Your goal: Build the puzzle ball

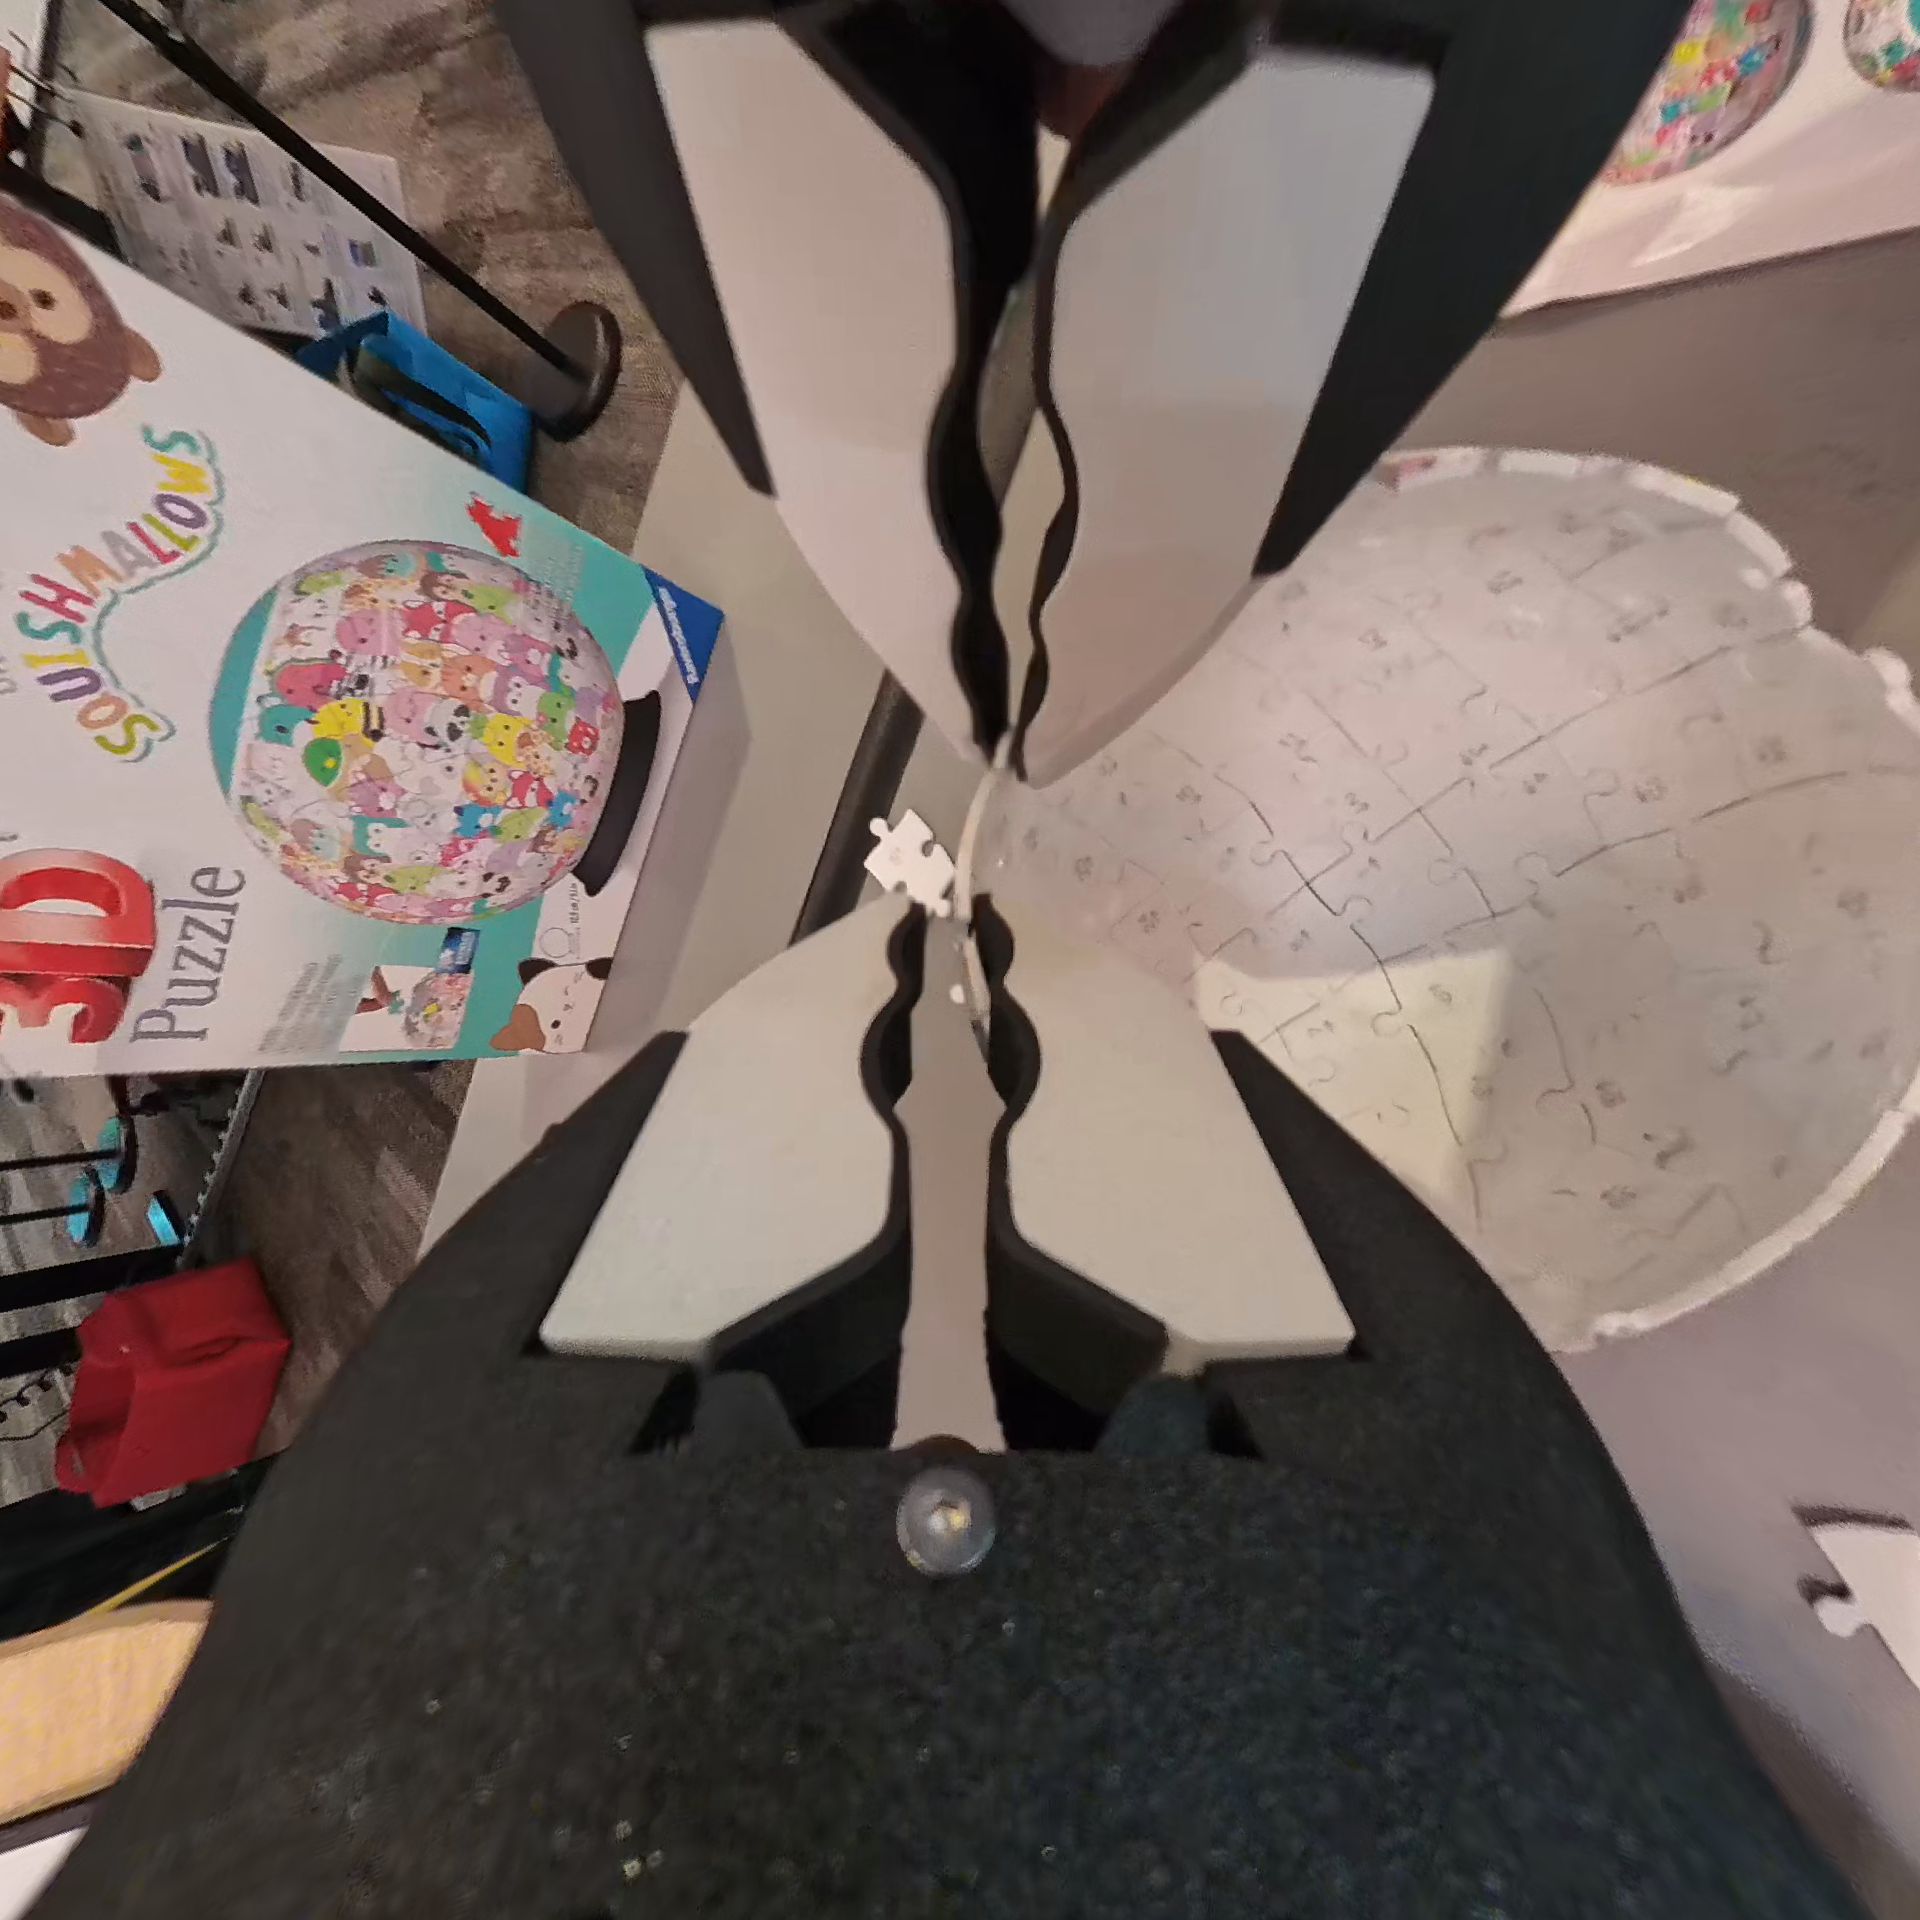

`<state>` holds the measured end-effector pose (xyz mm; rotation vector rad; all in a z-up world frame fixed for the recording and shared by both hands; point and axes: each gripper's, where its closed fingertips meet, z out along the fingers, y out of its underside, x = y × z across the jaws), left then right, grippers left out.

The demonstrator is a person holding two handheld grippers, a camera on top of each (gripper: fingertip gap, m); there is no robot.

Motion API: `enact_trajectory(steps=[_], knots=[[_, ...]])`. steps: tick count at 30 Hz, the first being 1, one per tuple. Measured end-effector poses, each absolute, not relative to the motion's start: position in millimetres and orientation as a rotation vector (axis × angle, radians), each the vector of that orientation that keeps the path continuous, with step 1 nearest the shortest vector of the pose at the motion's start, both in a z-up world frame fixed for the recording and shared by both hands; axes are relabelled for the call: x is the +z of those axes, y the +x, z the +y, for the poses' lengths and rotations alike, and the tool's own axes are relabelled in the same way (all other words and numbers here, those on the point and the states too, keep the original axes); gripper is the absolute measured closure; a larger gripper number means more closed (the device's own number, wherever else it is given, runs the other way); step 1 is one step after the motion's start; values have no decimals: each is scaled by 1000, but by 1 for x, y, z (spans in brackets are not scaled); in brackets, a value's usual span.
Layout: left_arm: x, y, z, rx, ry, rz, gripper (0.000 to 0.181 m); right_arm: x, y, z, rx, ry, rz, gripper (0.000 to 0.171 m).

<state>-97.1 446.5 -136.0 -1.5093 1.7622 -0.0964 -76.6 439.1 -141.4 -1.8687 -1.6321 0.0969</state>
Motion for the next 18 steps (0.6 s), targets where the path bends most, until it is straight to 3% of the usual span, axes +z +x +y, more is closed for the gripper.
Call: enact_trajectory(steps=[11,18], knots=[[-139,-127,433,-271,-1681,1734,150,-140,-80,444,-115,-1812,-1622,169],[-155,-122,431,-351,-1785,1785,155,-137,-82,445,-154,-1785,-1613,168]])
